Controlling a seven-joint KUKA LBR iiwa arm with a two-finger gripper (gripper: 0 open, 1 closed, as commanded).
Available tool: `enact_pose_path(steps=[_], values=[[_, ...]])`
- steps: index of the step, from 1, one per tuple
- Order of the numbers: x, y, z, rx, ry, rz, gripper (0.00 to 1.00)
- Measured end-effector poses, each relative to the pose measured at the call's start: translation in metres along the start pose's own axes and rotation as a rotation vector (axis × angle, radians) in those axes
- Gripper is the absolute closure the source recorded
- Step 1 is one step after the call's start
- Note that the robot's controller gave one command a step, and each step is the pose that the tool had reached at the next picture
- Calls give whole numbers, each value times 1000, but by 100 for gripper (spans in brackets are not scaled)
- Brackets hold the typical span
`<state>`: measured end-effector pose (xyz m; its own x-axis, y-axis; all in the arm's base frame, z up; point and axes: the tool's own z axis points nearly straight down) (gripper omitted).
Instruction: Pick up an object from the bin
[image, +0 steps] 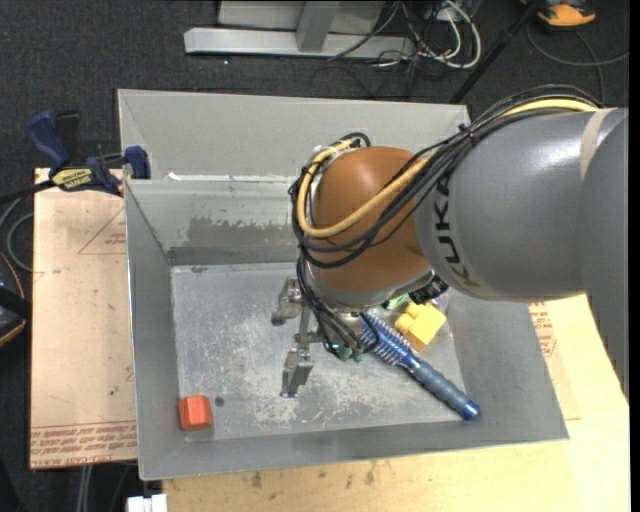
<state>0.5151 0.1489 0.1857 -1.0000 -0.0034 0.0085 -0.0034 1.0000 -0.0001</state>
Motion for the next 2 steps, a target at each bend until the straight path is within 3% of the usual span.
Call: enact_pose_path(steps=[1, 2], values=[[25, -68, 39, 3, -1, 36, 0], [-1, 90, 39, -6, -12, 36, 0]])
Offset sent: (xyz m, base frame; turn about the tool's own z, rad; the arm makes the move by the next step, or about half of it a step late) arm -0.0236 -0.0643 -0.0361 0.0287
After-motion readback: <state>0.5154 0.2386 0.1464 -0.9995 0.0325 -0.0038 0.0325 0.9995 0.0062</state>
